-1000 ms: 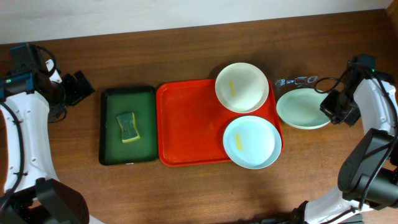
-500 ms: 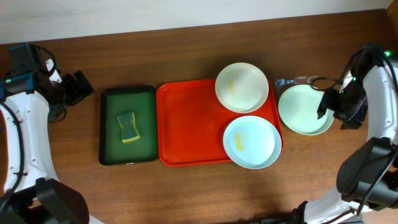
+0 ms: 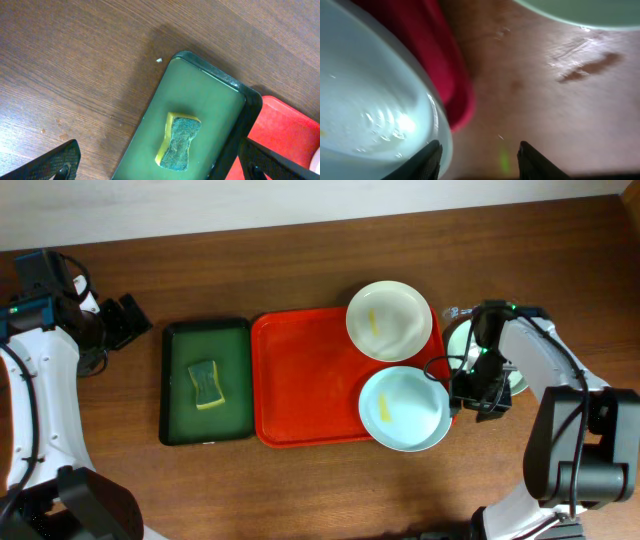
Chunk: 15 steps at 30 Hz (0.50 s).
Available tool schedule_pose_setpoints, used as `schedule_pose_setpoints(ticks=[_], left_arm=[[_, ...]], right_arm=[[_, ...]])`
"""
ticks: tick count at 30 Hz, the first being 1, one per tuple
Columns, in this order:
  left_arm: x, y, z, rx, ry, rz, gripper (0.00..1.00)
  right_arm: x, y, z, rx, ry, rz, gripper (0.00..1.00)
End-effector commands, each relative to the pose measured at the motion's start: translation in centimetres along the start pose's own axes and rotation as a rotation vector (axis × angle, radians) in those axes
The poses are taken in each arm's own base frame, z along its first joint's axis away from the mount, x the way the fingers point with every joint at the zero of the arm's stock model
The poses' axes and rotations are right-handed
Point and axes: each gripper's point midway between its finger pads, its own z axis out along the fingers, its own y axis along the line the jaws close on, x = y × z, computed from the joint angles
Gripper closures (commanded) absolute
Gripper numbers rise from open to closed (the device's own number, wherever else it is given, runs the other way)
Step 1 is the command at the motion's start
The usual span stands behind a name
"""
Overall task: Clean dirty plates on tray and stack at the side
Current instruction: 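Release the plate and move the right gripper to the second pale green plate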
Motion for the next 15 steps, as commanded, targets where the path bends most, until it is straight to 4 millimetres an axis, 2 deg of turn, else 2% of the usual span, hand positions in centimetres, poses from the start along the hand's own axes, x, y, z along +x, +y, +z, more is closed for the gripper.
schedule_pose_setpoints(ticks=[1,5,15], left_arm=[[-0.45,-0.33,-0.55,0.017,-0.016,-0.010,0.01],[-0.45,-0.33,-0.55,0.017,-0.016,-0.009,0.01],[-0.45,-0.33,-0.55,0.017,-0.016,-0.009,0.01]], right_arm=[[0.30,1.96,0.55,-0.108,0.007,-0.001,0.55],[0.25,1.99,0.55,-0.110,0.005,-0.002,0.72],[-0.12,2.04,0.54,-0.112,-0.010,-0.004,0.74]])
